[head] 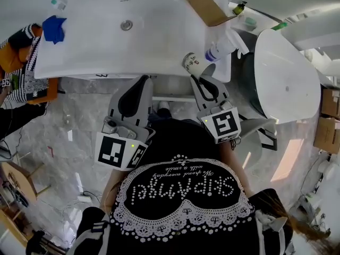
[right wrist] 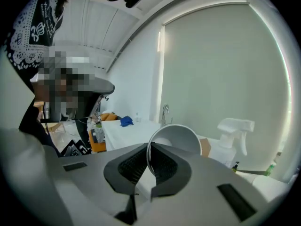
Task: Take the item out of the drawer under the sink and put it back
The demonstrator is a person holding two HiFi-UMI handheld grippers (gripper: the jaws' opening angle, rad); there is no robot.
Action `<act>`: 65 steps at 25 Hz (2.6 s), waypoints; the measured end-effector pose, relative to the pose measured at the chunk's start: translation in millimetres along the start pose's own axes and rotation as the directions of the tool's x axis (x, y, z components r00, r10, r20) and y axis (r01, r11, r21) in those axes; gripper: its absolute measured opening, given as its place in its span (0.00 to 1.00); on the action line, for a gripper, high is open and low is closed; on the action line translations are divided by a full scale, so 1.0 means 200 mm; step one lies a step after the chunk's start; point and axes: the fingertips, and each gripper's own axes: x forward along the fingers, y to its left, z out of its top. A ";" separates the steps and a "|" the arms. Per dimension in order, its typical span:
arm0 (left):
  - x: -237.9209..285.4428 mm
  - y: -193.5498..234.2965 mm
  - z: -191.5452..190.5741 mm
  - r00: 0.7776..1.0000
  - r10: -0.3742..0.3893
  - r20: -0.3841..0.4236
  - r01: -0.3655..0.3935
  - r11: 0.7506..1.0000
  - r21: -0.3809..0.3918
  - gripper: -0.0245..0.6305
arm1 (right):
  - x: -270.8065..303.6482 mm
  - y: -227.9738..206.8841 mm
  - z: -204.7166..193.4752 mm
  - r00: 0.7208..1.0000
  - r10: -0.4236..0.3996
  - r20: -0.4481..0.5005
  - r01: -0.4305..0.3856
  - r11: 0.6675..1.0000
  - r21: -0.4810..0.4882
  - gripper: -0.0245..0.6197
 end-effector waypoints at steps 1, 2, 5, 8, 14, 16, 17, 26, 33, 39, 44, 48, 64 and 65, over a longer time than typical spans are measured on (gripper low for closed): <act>0.01 -0.01 0.00 1.000 -0.005 0.000 0.005 1.000 0.001 0.04 | -0.01 -0.01 0.04 1.000 -0.009 0.022 0.009 1.000 0.005 0.08; 0.01 -0.01 0.01 1.000 -0.010 0.000 0.010 1.000 0.003 0.04 | -0.02 -0.03 0.08 0.999 -0.017 0.042 0.016 1.000 0.013 0.08; 0.04 -0.02 0.02 1.000 -0.018 0.006 0.018 1.000 0.010 0.04 | -0.06 -0.06 0.16 0.996 -0.040 0.080 0.037 0.998 0.042 0.08; 0.06 -0.03 0.04 1.000 -0.002 0.019 0.002 1.000 -0.016 0.04 | -0.11 -0.09 0.21 0.994 -0.061 0.090 0.056 0.997 0.052 0.08; 0.07 -0.02 0.04 1.000 -0.002 0.016 0.002 1.000 -0.003 0.04 | -0.19 -0.11 0.28 0.984 -0.077 0.159 0.067 0.995 0.068 0.08; 0.07 -0.03 0.03 1.000 -0.006 0.019 0.006 1.000 0.009 0.04 | -0.22 -0.12 0.25 0.983 -0.091 0.159 0.079 0.994 0.079 0.08; 0.07 -0.04 0.03 1.000 -0.009 0.020 0.009 1.000 0.015 0.04 | -0.23 -0.12 0.24 0.983 -0.095 0.155 0.082 0.993 0.090 0.08; 0.01 -0.05 -0.01 1.000 -0.017 0.018 0.017 1.000 0.026 0.04 | -0.33 -0.08 0.21 0.978 -0.143 0.150 0.115 0.977 0.181 0.08; -0.05 -0.04 -0.04 1.000 0.011 0.020 -0.012 1.000 0.010 0.04 | -0.36 -0.03 0.20 0.978 -0.143 0.150 0.115 0.977 0.182 0.08; -0.09 -0.05 -0.03 0.999 0.027 0.031 -0.027 1.000 0.003 0.04 | -0.40 0.00 0.20 0.978 -0.144 0.151 0.117 0.978 0.173 0.08; -0.11 -0.05 -0.05 0.999 0.017 0.028 -0.017 1.000 -0.003 0.04 | -0.40 0.01 0.20 0.977 -0.150 0.149 0.123 0.977 0.175 0.08; -0.14 -0.03 -0.05 0.999 0.038 0.030 -0.038 0.999 -0.004 0.04 | -0.39 0.03 0.20 0.979 -0.141 0.148 0.116 0.980 0.164 0.08; -0.16 -0.01 -0.05 0.998 0.050 0.037 -0.049 0.999 -0.004 0.04 | -0.36 0.05 0.20 0.982 -0.118 0.149 0.095 0.983 0.156 0.08; -0.16 -0.01 -0.05 0.998 0.049 0.037 -0.049 0.999 -0.005 0.04 | -0.36 0.05 0.20 0.982 -0.119 0.150 0.096 0.983 0.155 0.08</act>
